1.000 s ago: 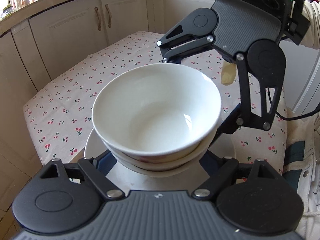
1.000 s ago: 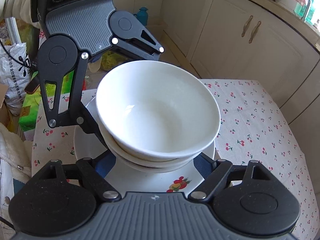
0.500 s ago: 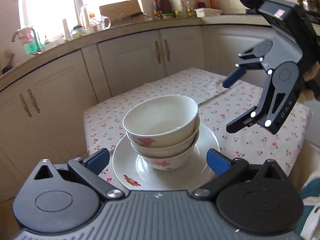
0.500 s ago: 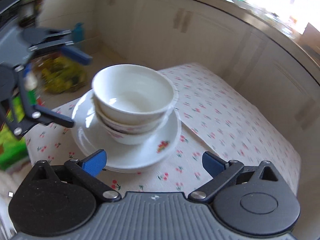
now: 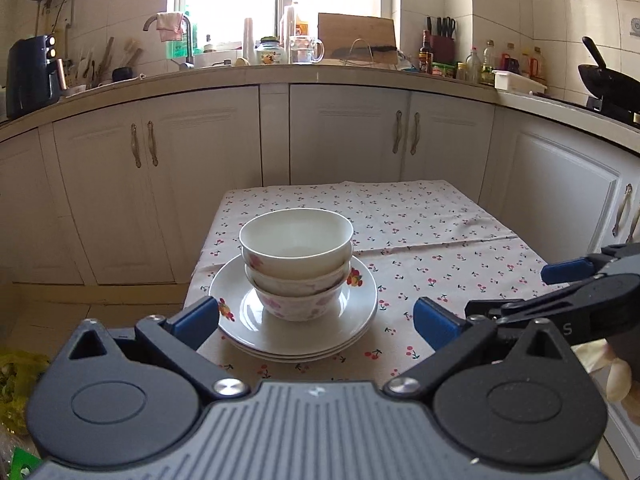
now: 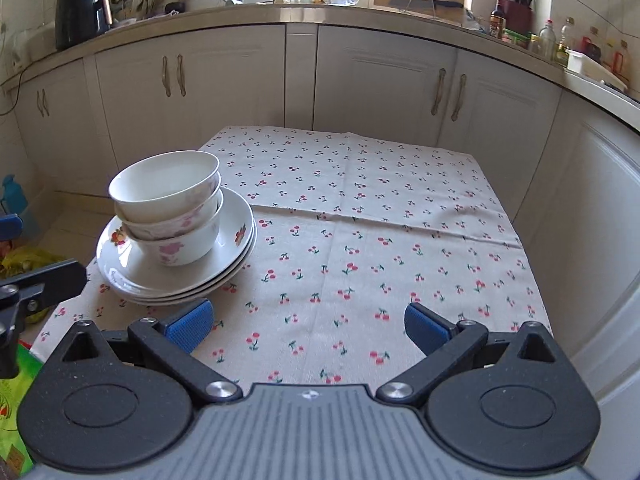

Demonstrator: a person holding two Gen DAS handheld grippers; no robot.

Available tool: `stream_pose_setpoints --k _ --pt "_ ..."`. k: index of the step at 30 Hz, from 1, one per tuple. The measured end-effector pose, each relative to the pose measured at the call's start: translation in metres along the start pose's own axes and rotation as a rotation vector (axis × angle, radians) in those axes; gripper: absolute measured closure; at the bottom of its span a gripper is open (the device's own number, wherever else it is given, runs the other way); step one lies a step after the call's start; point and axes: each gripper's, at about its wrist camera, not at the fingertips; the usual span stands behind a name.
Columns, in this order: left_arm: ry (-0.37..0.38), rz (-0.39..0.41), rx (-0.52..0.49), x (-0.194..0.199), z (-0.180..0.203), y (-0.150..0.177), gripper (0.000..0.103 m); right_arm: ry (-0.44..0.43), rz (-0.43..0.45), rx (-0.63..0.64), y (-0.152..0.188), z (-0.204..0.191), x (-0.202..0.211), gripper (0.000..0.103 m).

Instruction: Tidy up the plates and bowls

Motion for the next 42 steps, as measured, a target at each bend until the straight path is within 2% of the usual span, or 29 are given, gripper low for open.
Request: stream_pose_setpoints --k 5,8,18,42 --pt "-0.041 0.001 0.057 0.010 0.003 0.001 0.001 0.008 0.030 -0.004 0.009 -0.005 0.015 0.000" --pt "-0.059 0.001 0.054 0.013 0.006 0.002 0.001 0.014 0.050 -0.001 0.011 -0.008 0.021 0.000" --pt "-0.066 -0.030 0.090 0.012 0.004 0.007 0.001 0.025 0.082 -0.006 0.012 -0.012 0.028 0.000" --pt "-0.055 -0.031 0.104 0.011 0.005 0.007 0.001 0.036 0.107 0.001 0.012 -0.016 0.035 0.000"
Point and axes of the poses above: each gripper's, at about its wrist camera, not at the fingertips, and x roughly against the way its jaws point, z to its right, y to its underside, and after that the axes turned 8 degrees about -x, right-handed
